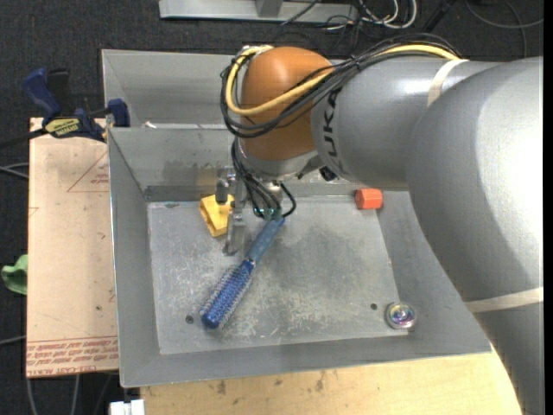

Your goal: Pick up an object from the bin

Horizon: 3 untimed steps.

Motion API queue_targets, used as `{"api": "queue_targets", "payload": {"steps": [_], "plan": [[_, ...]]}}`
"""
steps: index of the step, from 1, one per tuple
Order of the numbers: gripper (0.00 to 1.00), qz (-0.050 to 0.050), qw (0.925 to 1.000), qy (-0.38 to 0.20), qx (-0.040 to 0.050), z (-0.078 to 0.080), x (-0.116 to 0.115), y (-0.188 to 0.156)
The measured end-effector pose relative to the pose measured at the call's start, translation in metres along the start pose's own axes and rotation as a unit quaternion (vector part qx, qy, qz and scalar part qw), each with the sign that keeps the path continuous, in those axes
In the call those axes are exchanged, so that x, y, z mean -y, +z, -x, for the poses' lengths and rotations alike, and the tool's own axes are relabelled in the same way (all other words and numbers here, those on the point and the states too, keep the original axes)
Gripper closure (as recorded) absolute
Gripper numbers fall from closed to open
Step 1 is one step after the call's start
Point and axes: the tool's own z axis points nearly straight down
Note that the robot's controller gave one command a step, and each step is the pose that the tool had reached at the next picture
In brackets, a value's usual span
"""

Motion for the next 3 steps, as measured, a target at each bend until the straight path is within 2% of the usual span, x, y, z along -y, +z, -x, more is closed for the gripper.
{"api": "queue_targets", "payload": {"steps": [1, 2, 3], "plan": [[0.0, 0.0, 0.9777, -0.21, 0.0084, -0.03, 0.024, 0.054], [0.0, -0.001, 0.9503, -0.311, 0.0059, -0.036, 0.022, 0.028], [0.0, -0.001, 0.8952, -0.446, 0.0023, -0.098, 0.028, 0.031]]}}
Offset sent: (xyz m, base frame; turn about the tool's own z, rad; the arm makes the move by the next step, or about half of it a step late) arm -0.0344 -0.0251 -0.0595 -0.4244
